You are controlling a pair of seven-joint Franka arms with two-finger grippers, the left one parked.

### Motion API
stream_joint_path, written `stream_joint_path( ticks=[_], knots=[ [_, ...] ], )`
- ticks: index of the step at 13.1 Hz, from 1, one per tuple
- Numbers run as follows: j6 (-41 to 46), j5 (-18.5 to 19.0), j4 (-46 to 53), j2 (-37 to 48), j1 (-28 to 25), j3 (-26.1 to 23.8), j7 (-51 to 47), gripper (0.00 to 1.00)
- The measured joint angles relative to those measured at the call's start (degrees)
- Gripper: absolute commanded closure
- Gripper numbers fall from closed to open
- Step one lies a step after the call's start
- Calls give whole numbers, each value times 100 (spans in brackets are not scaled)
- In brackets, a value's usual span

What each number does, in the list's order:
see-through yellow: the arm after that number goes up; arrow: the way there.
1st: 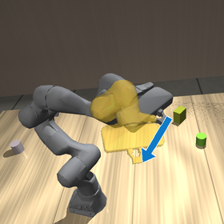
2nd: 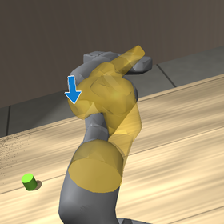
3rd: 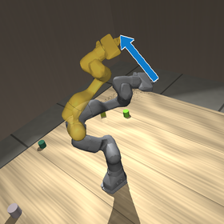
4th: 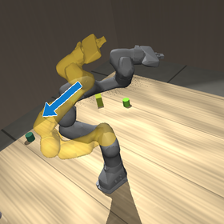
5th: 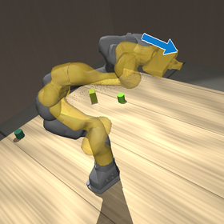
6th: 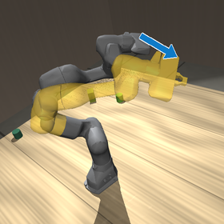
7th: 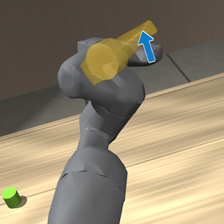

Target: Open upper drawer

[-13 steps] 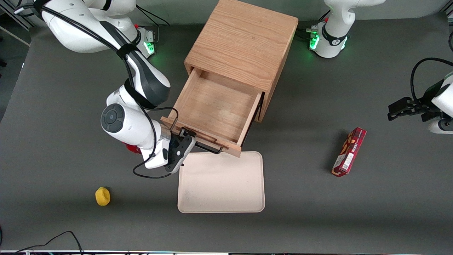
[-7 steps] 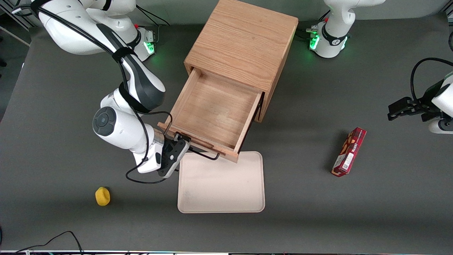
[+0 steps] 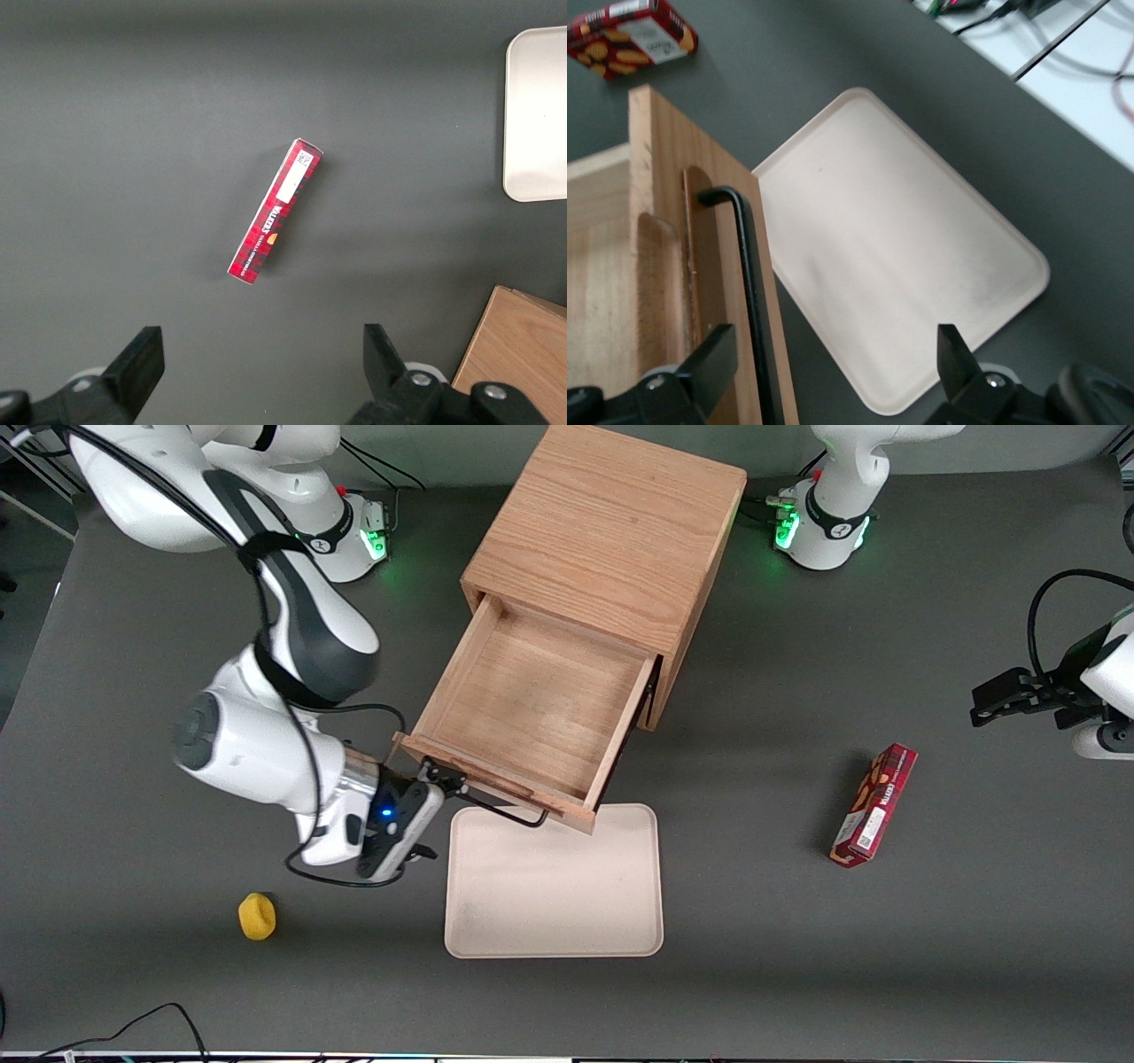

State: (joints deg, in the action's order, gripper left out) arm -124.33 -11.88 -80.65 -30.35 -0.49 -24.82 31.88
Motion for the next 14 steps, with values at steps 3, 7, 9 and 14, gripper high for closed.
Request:
stream_joint_path(
  ticks=[3, 7, 9, 14],
  knots=[
    [1088, -713, 329, 694, 572, 113, -106, 0],
    [2772, -752, -332, 2234, 889, 1086, -2118, 0],
    [3212, 204, -834, 2750, 1020, 1234, -3027, 0],
    [3792, 1134, -1045, 3325, 1136, 1262, -3761, 0]
  ],
)
